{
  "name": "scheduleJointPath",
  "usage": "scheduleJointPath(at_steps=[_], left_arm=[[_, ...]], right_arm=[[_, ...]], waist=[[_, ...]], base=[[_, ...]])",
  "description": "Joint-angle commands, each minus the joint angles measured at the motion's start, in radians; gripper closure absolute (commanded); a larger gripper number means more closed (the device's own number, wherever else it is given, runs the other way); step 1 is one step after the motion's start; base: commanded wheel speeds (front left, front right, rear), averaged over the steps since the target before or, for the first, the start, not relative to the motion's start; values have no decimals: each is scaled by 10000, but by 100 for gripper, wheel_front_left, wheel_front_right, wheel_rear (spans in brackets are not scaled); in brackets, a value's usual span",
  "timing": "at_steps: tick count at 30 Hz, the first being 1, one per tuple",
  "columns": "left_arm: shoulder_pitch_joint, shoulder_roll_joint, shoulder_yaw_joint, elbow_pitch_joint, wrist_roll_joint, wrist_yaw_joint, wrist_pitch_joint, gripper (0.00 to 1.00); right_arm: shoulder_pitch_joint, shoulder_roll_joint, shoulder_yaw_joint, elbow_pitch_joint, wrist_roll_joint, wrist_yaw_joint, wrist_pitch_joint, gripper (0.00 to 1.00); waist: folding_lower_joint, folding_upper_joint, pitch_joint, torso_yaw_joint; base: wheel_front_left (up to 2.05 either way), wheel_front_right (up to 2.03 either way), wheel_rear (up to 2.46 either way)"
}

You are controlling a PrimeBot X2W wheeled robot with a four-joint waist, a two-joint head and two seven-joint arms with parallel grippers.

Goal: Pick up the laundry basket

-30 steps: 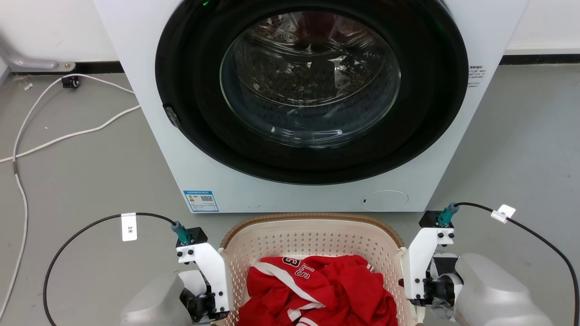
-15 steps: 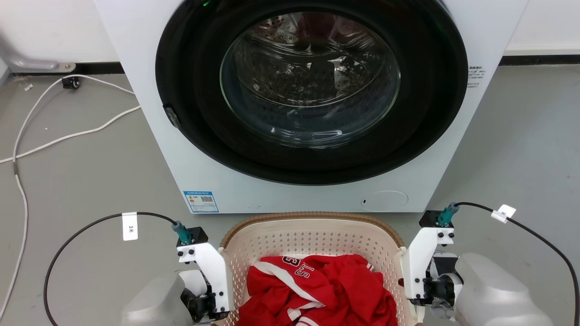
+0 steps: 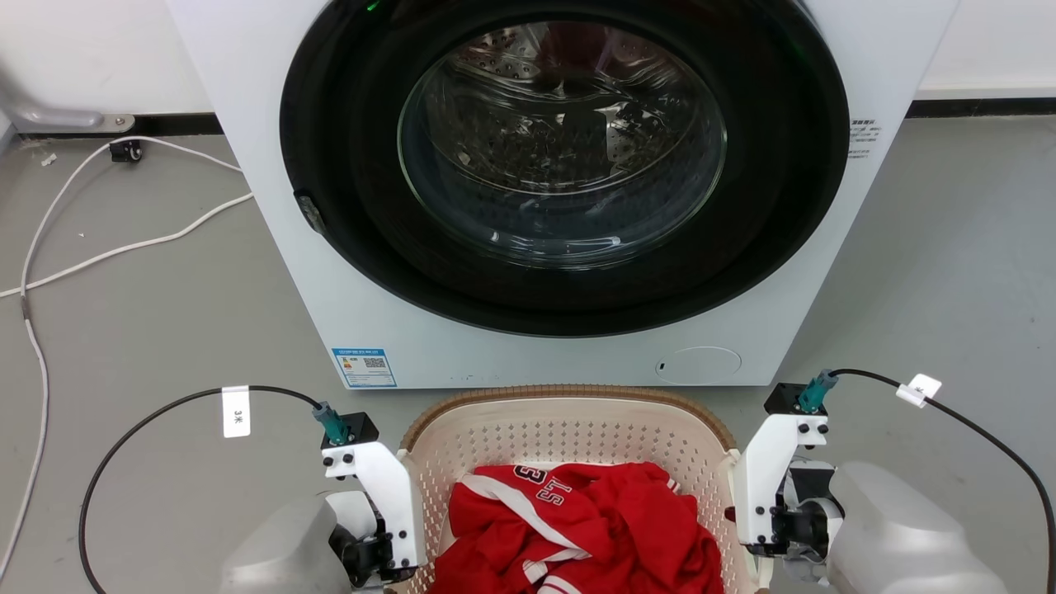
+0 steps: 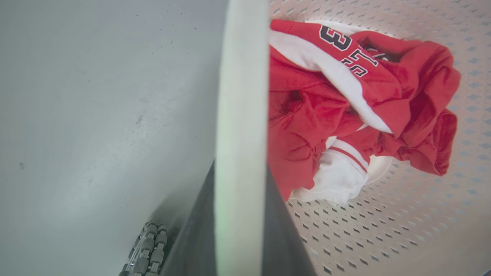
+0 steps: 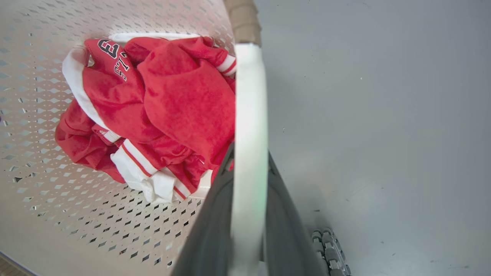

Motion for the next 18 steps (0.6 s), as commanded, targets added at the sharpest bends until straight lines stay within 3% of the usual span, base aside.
scheduleJointPath(at_steps=[1,18], left_arm=[[-184,-160,-32,-75,-87,-80,-55,100],[-212,-108,-177,-58,-292,-80,-133,100]], right_arm=[[-95,177,37,-80,103,138,4,100],[-130,171,178,-31,322,140,-96,100]], waist=[[0,0,1,1],[0,0,6,-14]], base=[[0,0,0],[0,0,0]])
